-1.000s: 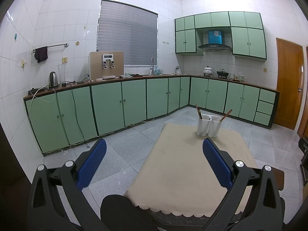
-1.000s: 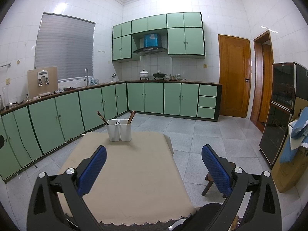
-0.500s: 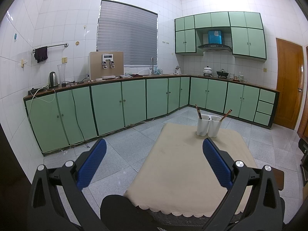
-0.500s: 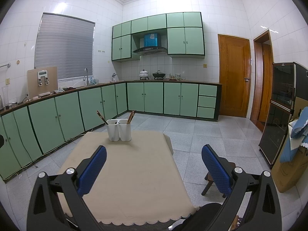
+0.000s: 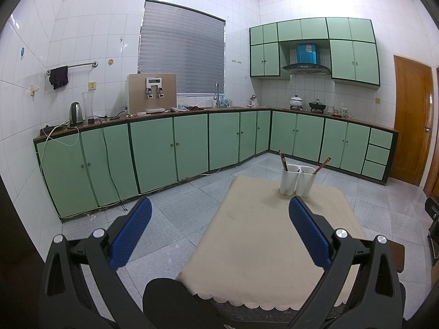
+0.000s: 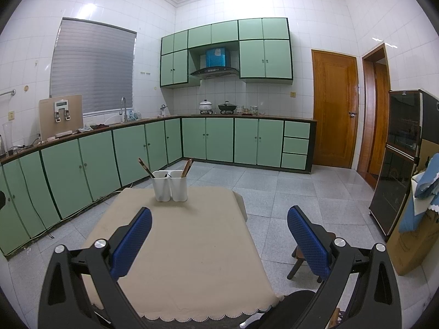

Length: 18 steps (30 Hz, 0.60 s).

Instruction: Organize utensils

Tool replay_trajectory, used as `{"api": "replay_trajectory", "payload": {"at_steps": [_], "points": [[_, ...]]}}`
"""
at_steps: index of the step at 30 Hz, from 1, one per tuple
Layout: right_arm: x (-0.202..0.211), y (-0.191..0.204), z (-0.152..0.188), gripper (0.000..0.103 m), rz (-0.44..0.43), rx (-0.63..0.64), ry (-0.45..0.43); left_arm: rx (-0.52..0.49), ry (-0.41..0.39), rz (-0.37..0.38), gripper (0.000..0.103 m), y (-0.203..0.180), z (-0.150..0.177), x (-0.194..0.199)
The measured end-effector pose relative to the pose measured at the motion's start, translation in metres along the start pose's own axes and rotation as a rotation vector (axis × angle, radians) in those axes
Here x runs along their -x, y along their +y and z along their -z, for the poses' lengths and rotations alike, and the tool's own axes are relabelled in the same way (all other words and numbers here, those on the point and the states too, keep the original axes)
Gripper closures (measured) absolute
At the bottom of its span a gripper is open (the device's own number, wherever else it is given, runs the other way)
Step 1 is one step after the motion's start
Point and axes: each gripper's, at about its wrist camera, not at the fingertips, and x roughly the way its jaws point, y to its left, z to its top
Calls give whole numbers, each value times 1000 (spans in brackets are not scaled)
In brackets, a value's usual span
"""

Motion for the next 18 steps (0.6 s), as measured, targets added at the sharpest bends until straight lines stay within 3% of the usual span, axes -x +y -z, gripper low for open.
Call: {"api": "replay_trajectory", "payload": {"at_steps": [18], "points": [[-1, 1, -2, 6, -3, 1, 2, -3, 9, 16, 6, 2, -5, 0]]}}
